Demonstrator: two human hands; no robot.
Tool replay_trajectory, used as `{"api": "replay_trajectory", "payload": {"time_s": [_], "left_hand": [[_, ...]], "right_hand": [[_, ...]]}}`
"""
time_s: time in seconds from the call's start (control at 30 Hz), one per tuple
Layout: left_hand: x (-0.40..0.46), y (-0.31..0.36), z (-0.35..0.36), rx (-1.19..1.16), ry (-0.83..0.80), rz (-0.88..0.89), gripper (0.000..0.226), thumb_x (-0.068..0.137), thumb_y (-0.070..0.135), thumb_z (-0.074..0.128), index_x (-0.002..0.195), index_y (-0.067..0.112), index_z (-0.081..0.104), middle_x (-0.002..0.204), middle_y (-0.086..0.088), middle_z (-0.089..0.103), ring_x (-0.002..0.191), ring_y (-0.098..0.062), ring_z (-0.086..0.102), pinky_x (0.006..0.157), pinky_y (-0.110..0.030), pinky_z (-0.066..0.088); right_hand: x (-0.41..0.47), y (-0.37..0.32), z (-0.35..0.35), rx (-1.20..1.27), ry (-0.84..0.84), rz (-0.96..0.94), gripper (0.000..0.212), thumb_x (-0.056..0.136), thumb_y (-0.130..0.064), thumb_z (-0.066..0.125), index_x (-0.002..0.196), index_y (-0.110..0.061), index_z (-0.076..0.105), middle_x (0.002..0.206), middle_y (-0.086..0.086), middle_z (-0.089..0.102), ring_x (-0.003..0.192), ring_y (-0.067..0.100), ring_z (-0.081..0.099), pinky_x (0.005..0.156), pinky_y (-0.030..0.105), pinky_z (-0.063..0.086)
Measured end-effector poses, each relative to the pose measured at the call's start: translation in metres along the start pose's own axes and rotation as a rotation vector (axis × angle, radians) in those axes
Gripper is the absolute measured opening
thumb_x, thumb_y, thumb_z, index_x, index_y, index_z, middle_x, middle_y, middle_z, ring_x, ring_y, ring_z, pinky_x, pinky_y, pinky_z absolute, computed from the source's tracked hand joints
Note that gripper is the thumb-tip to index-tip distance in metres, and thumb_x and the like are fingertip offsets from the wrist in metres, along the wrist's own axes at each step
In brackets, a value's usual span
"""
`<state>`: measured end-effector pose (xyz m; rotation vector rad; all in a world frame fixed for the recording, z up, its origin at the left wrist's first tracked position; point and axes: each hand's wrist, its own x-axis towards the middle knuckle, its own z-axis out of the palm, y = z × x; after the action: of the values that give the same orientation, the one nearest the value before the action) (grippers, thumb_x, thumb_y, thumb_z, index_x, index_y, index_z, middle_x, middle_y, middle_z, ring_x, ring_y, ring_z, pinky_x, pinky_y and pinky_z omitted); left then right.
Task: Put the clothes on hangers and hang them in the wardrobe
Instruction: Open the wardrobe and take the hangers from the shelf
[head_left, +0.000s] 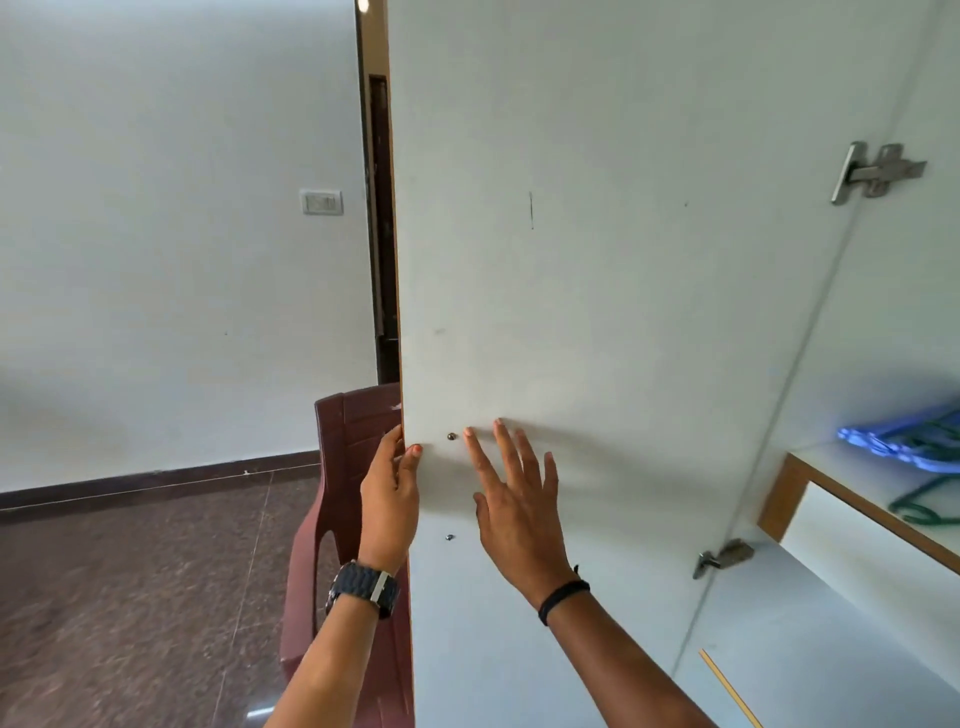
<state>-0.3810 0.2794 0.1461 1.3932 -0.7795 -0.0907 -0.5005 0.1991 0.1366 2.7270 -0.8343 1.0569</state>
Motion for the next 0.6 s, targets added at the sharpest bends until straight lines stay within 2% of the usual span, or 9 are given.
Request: {"api": "replay_trajectory", "payload": {"time_s": [0.07, 0.2, 0.4, 0.5, 0.53, 0.6], "left_hand": [[0.017, -0.009, 0.001, 0.023, 0.000, 0.003, 0.028, 0.101, 0.017, 0.042, 0.126, 0.022, 0.053, 0.114, 0.007, 0.066, 0.101, -0.007, 0.063, 0.085, -0.027, 0.052], [0.040, -0.019, 0.004, 0.017, -0.013, -0.007, 0.028, 0.101, 0.016, 0.042, 0.125, 0.020, 0.055, 0.112, 0.007, 0.066, 0.099, -0.004, 0.063, 0.083, -0.022, 0.050], [0.045, -0.028, 0.010, 0.059, 0.038, 0.004, 0.027, 0.101, 0.020, 0.042, 0.126, 0.022, 0.053, 0.107, 0.018, 0.064, 0.097, 0.003, 0.061, 0.077, -0.011, 0.047], [0.037, -0.031, 0.018, 0.098, 0.126, -0.008, 0.036, 0.099, 0.021, 0.048, 0.134, 0.019, 0.046, 0.123, 0.008, 0.058, 0.113, -0.007, 0.056, 0.092, -0.023, 0.047], [0.031, -0.031, 0.022, 0.137, 0.183, 0.007, 0.040, 0.097, 0.018, 0.050, 0.137, 0.016, 0.043, 0.130, 0.005, 0.052, 0.120, -0.011, 0.050, 0.098, -0.026, 0.043], [0.017, -0.026, 0.033, 0.246, 0.315, 0.074, 0.042, 0.094, 0.008, 0.053, 0.135, 0.010, 0.044, 0.132, -0.003, 0.046, 0.123, -0.017, 0.042, 0.101, -0.029, 0.036]], "right_hand": [[0.010, 0.001, 0.016, -0.041, -0.015, 0.001, 0.100, 0.072, -0.015, 0.077, 0.152, -0.029, 0.019, 0.157, 0.007, 0.025, 0.142, 0.030, 0.029, 0.105, 0.057, 0.036], [0.022, 0.006, 0.037, -0.077, 0.005, -0.009, 0.105, 0.071, -0.011, 0.076, 0.153, -0.028, 0.013, 0.160, 0.006, 0.014, 0.143, 0.031, 0.026, 0.107, 0.058, 0.034], [0.028, 0.013, 0.050, -0.120, 0.017, -0.031, 0.108, 0.069, -0.001, 0.069, 0.154, -0.027, 0.009, 0.161, 0.005, 0.003, 0.145, 0.032, 0.018, 0.108, 0.058, 0.031], [0.029, 0.016, 0.045, -0.081, -0.004, -0.058, 0.102, 0.070, 0.001, 0.066, 0.153, -0.027, 0.013, 0.161, 0.005, 0.008, 0.146, 0.030, 0.018, 0.109, 0.057, 0.030], [0.028, 0.019, 0.042, -0.054, -0.014, -0.077, 0.100, 0.071, 0.001, 0.065, 0.153, -0.026, 0.015, 0.161, 0.005, 0.011, 0.146, 0.029, 0.017, 0.110, 0.056, 0.029], [0.027, 0.027, 0.036, 0.024, -0.030, -0.110, 0.093, 0.073, 0.000, 0.064, 0.152, -0.023, 0.020, 0.159, 0.006, 0.016, 0.146, 0.025, 0.018, 0.111, 0.053, 0.029]]}}
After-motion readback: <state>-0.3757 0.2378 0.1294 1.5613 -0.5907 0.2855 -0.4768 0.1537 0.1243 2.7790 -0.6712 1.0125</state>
